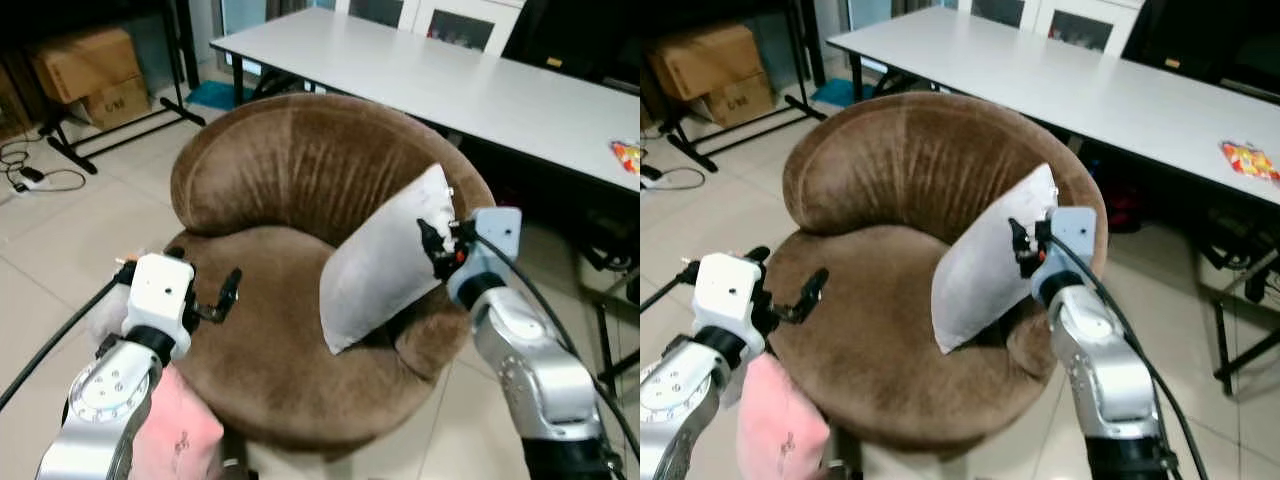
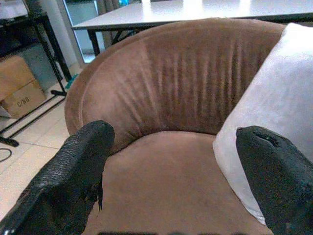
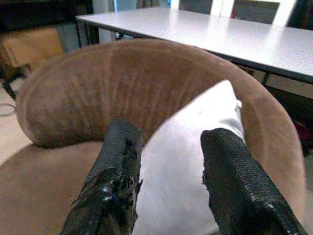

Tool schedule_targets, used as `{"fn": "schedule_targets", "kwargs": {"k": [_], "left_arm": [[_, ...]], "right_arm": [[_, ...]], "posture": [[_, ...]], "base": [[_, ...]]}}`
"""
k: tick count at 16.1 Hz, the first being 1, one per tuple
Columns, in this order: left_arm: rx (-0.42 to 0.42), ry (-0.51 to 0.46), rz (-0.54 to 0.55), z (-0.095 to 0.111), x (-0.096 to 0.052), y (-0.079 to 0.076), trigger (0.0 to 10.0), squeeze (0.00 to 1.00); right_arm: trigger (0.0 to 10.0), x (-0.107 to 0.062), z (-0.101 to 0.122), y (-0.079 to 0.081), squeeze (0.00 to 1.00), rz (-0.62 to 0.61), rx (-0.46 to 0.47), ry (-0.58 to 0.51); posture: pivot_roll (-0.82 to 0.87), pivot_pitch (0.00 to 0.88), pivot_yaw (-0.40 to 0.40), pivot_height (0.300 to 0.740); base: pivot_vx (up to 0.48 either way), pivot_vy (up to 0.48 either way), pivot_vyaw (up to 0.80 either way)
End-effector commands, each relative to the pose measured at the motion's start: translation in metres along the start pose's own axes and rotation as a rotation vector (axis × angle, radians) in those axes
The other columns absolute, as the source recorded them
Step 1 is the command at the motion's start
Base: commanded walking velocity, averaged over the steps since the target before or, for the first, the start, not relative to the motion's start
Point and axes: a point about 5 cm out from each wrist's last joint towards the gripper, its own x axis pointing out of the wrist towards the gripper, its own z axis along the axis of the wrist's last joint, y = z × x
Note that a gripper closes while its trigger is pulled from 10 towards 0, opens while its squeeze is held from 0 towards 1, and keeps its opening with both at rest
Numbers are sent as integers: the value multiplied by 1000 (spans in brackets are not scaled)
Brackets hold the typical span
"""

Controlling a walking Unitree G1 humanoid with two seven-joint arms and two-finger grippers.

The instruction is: Move the pillow to the sofa from floor

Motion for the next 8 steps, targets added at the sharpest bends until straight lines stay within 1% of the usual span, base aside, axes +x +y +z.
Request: {"fn": "schedule_targets", "kwargs": {"k": [1,2,8], "left_arm": [[0,-5,4,2,0,-1,10000,0],[0,-7,8,2,0,-1,10000,0],[8,-16,66,1,-1,3,10000,0]], "right_arm": [[10000,-2,1,-3,0,-16,-10,9],[10000,-2,2,-3,0,-18,-13,12],[10000,-5,3,-3,0,-10,-53,52]], "posture": [[-19,0,-90,740],[-19,0,-90,740],[-18,0,-110,740]], "base": [[-289,0,0],[-292,0,0],[0,0,0]]}}
